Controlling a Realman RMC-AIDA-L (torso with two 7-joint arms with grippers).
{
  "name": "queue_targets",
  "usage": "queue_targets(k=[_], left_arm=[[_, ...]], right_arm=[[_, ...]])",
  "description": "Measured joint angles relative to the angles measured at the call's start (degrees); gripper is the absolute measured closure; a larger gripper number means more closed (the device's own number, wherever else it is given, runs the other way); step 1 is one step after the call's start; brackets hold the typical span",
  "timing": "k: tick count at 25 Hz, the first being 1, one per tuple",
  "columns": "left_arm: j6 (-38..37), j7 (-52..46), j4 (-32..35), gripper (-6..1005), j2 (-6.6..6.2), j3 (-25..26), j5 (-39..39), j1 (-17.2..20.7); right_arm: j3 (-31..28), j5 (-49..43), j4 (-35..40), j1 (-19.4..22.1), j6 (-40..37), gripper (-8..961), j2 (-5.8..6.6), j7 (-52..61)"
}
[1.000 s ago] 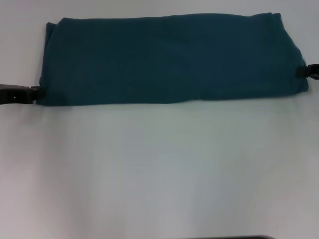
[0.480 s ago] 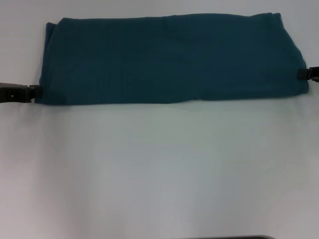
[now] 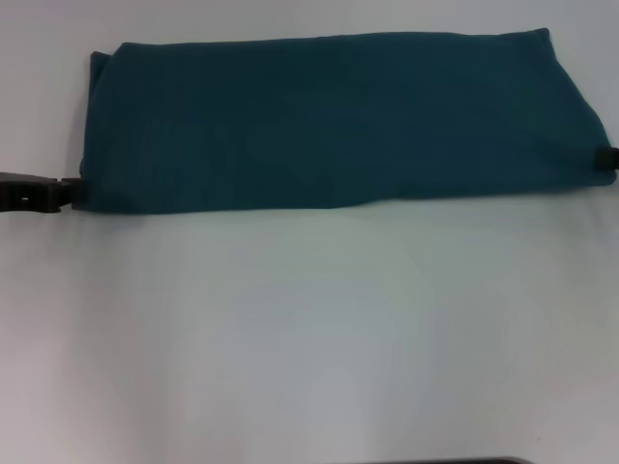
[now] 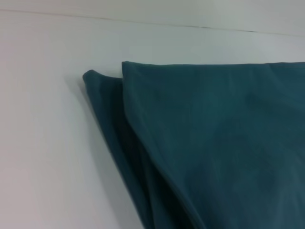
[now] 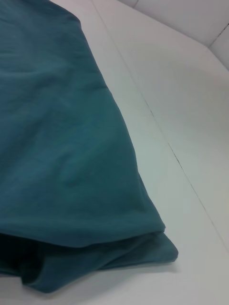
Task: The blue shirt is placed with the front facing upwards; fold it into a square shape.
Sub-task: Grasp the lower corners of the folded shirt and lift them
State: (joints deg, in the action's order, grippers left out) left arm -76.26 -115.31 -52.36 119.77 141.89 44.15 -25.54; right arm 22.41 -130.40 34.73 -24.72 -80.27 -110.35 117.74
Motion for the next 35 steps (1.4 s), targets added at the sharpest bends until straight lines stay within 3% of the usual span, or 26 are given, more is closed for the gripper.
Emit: queue_targets(k=[13, 25, 35], left_arm=[[-9.6, 0.2, -4.2, 1001, -0.55, 2.0, 0.0, 2.5], [-19.8, 0.9, -7.5, 1000, -0.91, 2.8, -0.1, 5.0], [-21.1, 1.4, -7.6, 990, -0.97, 4.5, -1.9, 5.6]], right_arm=[[0.0, -0.4, 0.4, 4.8, -8.8, 944, 2.1, -2.9], [-0.1, -2.4, 2.2, 8.5, -16.0, 943, 2.08, -5.5], [-0.3, -2.7, 2.6, 9.7, -15.8, 940, 2.14, -5.6]])
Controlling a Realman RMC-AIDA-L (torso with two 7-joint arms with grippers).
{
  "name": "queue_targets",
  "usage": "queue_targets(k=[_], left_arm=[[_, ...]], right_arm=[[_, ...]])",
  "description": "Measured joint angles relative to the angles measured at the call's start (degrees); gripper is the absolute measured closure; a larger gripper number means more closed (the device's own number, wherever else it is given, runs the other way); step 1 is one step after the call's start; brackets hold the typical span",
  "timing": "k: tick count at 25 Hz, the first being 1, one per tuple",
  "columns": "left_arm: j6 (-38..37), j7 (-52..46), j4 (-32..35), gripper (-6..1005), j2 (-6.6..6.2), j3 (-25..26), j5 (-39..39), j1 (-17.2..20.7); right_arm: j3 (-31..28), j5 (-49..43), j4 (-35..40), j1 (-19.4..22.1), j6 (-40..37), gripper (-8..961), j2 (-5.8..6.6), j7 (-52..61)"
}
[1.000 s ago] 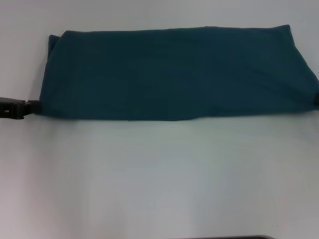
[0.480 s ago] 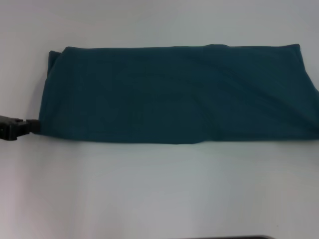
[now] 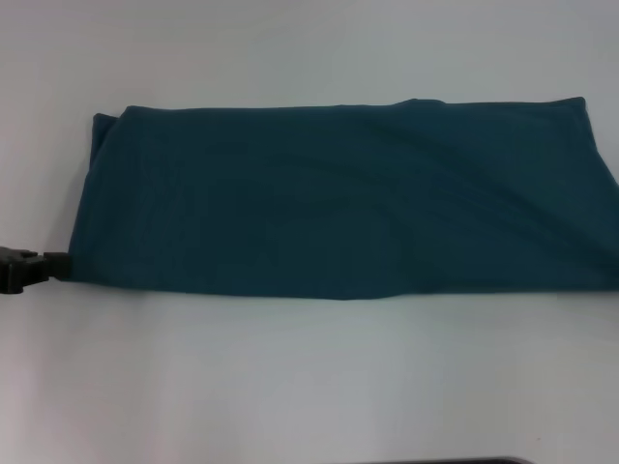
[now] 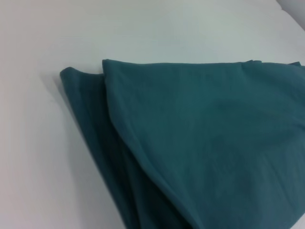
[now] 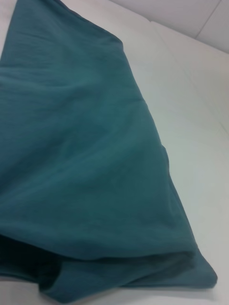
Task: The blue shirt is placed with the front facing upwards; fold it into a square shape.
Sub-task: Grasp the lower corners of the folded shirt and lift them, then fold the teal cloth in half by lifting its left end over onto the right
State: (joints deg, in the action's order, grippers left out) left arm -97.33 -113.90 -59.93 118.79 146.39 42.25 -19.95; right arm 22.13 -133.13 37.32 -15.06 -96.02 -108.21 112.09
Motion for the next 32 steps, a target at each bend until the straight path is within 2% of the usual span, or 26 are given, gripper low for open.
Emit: queue_targets(k=[20, 28, 30, 32], left_arm=[[1.0, 0.0, 0.7, 965, -0.08, 0.1, -1.7, -0.4], [0.5, -0.9, 0.2, 955, -0.61, 2.3, -1.7, -0.5], [0.3, -1.3, 0.0, 953, -0.73, 2.9, -1.7, -0.6], [0.2, -1.4, -0.4, 884, -0.81, 3.8, -1.7, -0.8]], right_arm=[[-1.2, 0.0, -0.1, -0.3, 1.1, 909, 0.21, 0.4], [-1.7, 0.2, 0.0, -0.6, 0.6, 896, 0.71, 0.5], [-2.3, 0.3, 0.4, -0.6, 0.1, 820, 0.78, 0.5], [-3.2, 0.3, 1.5, -0.7, -0.5, 745, 0.7, 0.5]])
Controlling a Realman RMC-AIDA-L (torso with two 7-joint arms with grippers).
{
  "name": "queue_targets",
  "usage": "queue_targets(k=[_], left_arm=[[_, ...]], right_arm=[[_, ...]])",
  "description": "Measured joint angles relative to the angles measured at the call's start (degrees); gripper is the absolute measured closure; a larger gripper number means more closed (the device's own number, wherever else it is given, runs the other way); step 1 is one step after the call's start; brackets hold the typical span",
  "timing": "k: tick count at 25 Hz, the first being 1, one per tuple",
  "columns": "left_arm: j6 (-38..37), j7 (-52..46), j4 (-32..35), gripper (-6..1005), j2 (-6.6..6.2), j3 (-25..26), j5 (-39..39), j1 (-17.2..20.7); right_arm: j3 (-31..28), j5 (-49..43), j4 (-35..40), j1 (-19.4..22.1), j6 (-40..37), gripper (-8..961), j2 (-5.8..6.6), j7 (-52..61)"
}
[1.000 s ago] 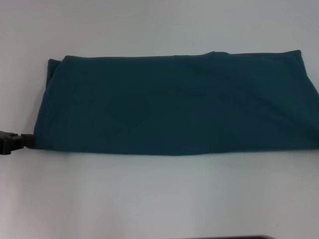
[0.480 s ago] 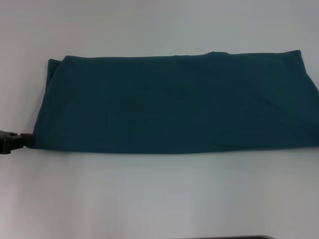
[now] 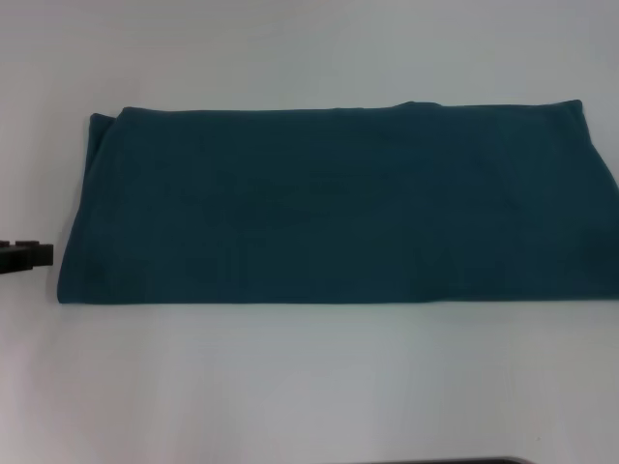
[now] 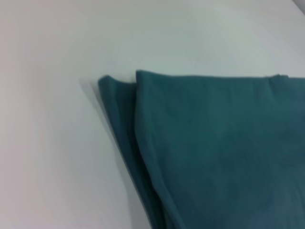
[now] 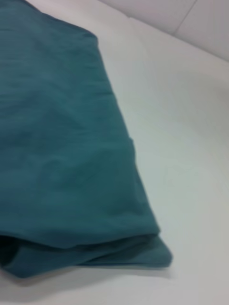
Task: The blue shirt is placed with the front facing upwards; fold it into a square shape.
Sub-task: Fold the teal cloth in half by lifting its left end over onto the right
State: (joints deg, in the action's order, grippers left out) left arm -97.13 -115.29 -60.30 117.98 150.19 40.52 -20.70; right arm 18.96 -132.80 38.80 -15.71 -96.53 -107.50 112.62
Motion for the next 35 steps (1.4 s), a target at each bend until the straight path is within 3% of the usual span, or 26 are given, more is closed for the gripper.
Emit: queue_targets(k=[10, 19, 23, 26, 29, 35], left_arm=[[1.6, -0.5, 0.3, 589, 0.25, 2.4, 0.6, -3.1], [-2.2, -3.9, 0.3, 293, -0.03, 2.5, 0.2, -2.5], [-2.5, -4.9, 0.5, 284, -0.06, 2.6, 0.2, -2.0], [-2.4, -5.3, 1.3, 278, 0.1, 2.6, 0.2, -1.9], [-2.0, -6.0, 2.5, 274, -0.08, 2.5, 0.1, -2.0], [-2.3, -11.2, 3.4, 269, -1.71, 2.0, -2.2, -2.3]], right_arm=[[-3.3, 4.2, 2.1, -3.4, -1.1, 513, -0.82, -0.6], [-3.0, 8.4, 1.4, -7.9, 1.6, 248, -3.4, -8.1], [-2.9, 8.4, 1.3, -9.2, 3.6, 166, -4.26, -10.5], [-2.6, 8.3, 1.2, -10.1, 6.6, 21, -5.16, -11.2], [-2.5, 8.2, 1.1, -11.0, 9.2, 20, -5.85, -10.8], [-2.5, 8.3, 1.1, -12.6, 9.5, 19, -5.68, -9.4]])
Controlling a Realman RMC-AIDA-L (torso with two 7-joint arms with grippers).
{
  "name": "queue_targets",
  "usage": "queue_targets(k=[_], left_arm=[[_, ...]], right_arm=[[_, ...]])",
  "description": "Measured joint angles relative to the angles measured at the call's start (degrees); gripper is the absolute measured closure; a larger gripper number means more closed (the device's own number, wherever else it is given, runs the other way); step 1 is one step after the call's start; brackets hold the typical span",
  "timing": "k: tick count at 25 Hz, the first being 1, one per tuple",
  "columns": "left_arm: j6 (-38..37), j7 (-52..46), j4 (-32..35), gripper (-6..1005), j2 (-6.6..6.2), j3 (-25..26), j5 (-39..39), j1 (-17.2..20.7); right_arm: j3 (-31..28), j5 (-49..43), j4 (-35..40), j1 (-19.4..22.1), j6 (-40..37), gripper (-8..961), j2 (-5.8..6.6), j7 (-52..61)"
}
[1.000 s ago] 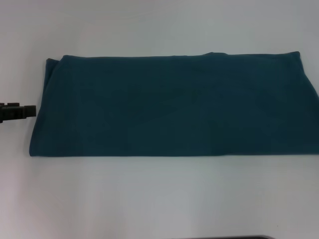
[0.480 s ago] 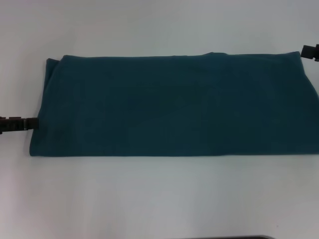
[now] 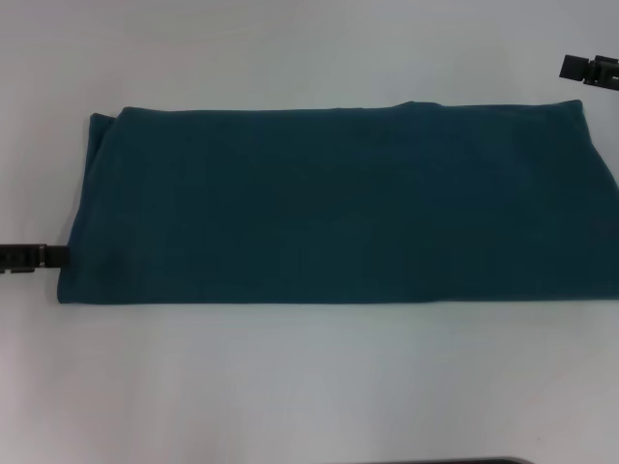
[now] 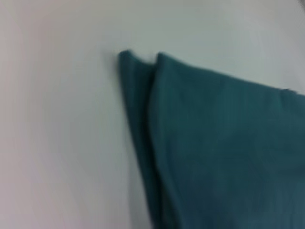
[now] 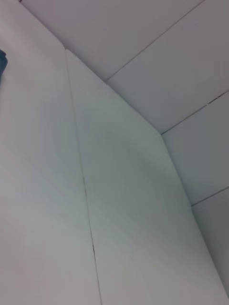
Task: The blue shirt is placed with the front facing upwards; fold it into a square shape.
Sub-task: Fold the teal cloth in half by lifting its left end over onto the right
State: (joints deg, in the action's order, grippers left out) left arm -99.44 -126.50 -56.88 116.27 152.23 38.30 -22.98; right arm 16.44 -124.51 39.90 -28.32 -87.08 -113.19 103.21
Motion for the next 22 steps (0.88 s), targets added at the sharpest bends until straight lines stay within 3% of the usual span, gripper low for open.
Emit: queue_targets(k=[11, 22], left_arm=[[-4.1, -4.4, 1.0, 277, -0.48, -0.4, -6.3, -1.4], [-3.8, -6.6, 8.2, 279, -1.18, -0.8, -9.9, -4.5]], right_arm=[[0.0, 0.2, 0.5, -0.5, -0.2, 23, 0.22, 0.4], [-0.4, 0.2, 0.9, -0.6, -0.3, 23, 1.01, 1.1]])
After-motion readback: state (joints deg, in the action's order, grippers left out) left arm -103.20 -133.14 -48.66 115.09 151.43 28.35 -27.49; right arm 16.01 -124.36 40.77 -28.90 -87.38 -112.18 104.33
